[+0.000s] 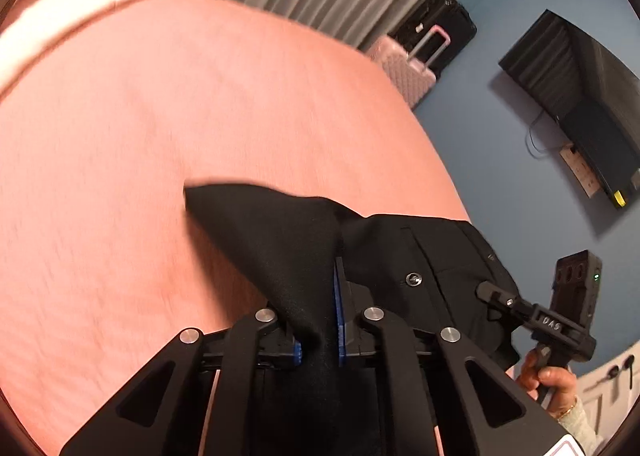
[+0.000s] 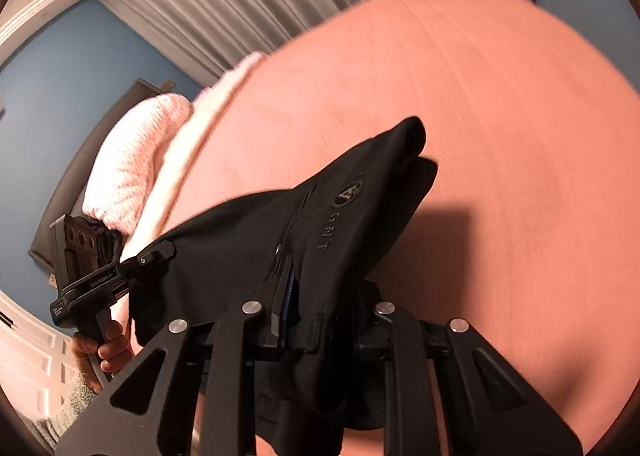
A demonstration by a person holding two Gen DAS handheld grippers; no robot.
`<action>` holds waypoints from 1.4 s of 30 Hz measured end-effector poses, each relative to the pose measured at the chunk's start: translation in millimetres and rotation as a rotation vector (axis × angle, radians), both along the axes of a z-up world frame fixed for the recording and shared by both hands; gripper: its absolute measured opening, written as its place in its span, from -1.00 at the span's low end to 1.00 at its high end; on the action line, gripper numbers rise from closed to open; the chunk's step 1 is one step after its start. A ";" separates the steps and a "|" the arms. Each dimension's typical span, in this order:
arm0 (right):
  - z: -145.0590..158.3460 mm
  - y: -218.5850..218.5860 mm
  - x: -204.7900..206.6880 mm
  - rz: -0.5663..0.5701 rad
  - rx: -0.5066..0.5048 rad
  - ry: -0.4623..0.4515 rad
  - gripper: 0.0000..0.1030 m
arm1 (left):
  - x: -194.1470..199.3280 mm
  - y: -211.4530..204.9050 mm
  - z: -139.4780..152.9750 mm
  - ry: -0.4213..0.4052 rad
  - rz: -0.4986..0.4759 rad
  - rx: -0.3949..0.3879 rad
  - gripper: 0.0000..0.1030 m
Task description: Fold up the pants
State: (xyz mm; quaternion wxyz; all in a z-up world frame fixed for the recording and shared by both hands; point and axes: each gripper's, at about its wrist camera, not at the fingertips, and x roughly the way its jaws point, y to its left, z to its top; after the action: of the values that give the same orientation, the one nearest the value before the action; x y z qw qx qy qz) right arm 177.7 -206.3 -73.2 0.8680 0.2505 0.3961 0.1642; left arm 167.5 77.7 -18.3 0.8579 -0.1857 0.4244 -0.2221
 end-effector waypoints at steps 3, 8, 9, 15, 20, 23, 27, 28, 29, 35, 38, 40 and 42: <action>20.0 0.4 53.3 0.001 -0.034 -0.074 -0.61 | 40.1 -1.8 25.4 -0.084 0.001 0.041 -0.82; -7.8 -7.8 140.8 -0.030 -0.061 -0.023 -0.53 | 120.2 -11.7 30.8 -0.137 0.034 0.146 -0.64; -24.6 -11.2 155.3 -0.048 -0.095 0.027 -0.38 | 139.1 -12.7 19.1 -0.103 0.045 0.178 -0.47; -56.5 -41.5 142.9 -0.204 -0.256 0.073 -0.30 | 176.4 36.5 -55.0 0.109 0.268 0.407 -0.23; -9.9 17.7 186.3 -0.028 -0.267 -0.083 -0.30 | 201.5 17.6 -6.9 0.014 0.243 0.375 -0.09; -17.3 54.2 238.9 0.050 -0.235 -0.067 -0.32 | 244.0 -42.5 -10.7 0.029 0.128 0.446 0.41; -77.2 50.1 296.7 0.048 -0.248 0.113 -0.54 | 297.3 -81.2 -80.8 0.185 0.071 0.584 0.57; -87.5 35.6 300.7 0.031 -0.203 0.132 -0.72 | 299.6 -78.0 -89.6 0.198 0.076 0.554 0.65; -85.7 21.8 301.1 -0.015 -0.160 0.137 -0.83 | 304.6 -69.0 -88.5 0.201 0.103 0.492 0.65; -59.7 32.6 296.2 0.052 -0.200 0.051 -0.76 | 334.2 -51.3 -56.8 0.154 0.170 0.426 0.45; -93.5 6.3 315.6 0.011 -0.185 0.152 -0.97 | 354.7 -55.6 -99.6 0.286 0.121 0.515 0.55; -85.3 -23.6 310.6 -0.128 -0.200 0.159 -1.00 | 356.1 -43.1 -95.4 0.277 0.152 0.459 0.55; -67.6 -53.5 295.4 -0.229 -0.244 0.134 -0.87 | 352.8 -27.2 -80.3 0.255 0.207 0.434 0.49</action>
State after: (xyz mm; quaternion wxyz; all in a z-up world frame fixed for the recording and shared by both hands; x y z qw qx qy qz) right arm 473.1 -259.7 -140.8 0.8766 0.1972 0.4389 -0.0021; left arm 520.3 50.6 -98.6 0.8354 -0.0664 0.5456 -0.0117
